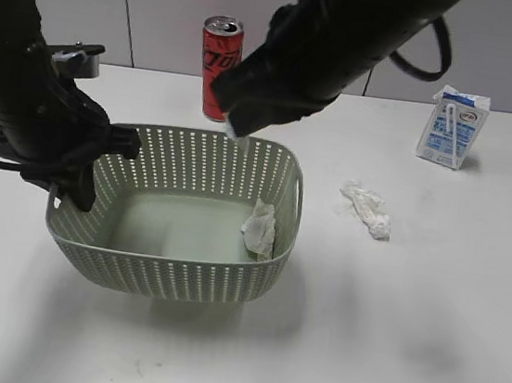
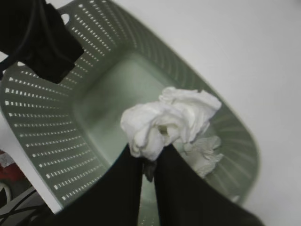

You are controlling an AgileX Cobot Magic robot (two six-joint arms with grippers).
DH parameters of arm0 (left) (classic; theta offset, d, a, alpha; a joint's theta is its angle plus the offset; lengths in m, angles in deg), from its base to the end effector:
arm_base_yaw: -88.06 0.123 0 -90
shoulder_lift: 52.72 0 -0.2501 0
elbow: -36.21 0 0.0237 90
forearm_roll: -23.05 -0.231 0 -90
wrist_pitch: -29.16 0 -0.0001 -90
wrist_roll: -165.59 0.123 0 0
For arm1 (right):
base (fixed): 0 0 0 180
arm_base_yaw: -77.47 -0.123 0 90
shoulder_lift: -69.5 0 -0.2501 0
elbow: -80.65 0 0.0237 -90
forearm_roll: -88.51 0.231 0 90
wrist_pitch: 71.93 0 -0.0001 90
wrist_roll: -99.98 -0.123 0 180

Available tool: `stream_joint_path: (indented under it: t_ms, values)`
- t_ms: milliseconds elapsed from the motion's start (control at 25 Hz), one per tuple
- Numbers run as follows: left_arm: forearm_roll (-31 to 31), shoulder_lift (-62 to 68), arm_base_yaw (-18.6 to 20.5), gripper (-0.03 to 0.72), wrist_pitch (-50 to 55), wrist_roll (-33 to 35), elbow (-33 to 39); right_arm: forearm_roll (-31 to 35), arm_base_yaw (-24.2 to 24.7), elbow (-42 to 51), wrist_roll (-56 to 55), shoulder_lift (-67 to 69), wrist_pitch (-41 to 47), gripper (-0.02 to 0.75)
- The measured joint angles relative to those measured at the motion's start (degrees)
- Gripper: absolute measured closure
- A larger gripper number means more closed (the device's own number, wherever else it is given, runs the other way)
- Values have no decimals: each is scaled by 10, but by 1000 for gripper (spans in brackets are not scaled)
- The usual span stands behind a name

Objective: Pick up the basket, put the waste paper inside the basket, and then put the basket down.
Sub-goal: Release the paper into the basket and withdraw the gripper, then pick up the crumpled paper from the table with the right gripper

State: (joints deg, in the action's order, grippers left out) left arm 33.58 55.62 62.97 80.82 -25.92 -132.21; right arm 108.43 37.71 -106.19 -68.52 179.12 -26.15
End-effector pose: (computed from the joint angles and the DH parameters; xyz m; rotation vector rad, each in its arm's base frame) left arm 0.2728 -0.1472 0.1454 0.2024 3.0299 -0.2903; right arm 0.2727 0.2660 0.2307 -0.9276 2.4607 0.5873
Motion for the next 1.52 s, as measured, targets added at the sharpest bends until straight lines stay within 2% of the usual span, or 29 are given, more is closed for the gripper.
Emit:
stream_joint_path:
  t_ms: [80,280,360,400,480,600,720,880,1120,1320,1400,1520]
  values:
    - [0,0,0,688,1,0,0,4,-16,0,1,17,-1,633]
    - [0,0,0,688,5,0,0,3,-20,-2,-4,43,12,195]
    - [-1,0,0,688,8,0,0,-11,-14,-17,-13,41,41,125]
    - [-2,0,0,688,8,0,0,-24,-9,-27,-17,36,55,114]
    - [-4,0,0,688,8,0,0,-56,6,-40,-26,22,66,117]
    - [-7,0,0,688,8,0,0,-119,56,-48,-53,6,70,141]
    - [-10,0,0,688,8,0,0,-140,125,-48,-67,22,71,153]
    - [-11,0,0,688,8,0,0,-151,183,-47,-73,90,67,160]
    - [-11,0,0,688,8,0,0,-152,194,-45,-73,213,28,167]
    - [-11,0,0,688,8,0,0,-154,194,-44,-74,258,4,171]
    - [-11,0,0,688,10,0,0,-156,194,-44,-74,265,-3,201]
    - [-11,0,0,688,11,0,0,-157,194,-44,-74,267,-9,334]
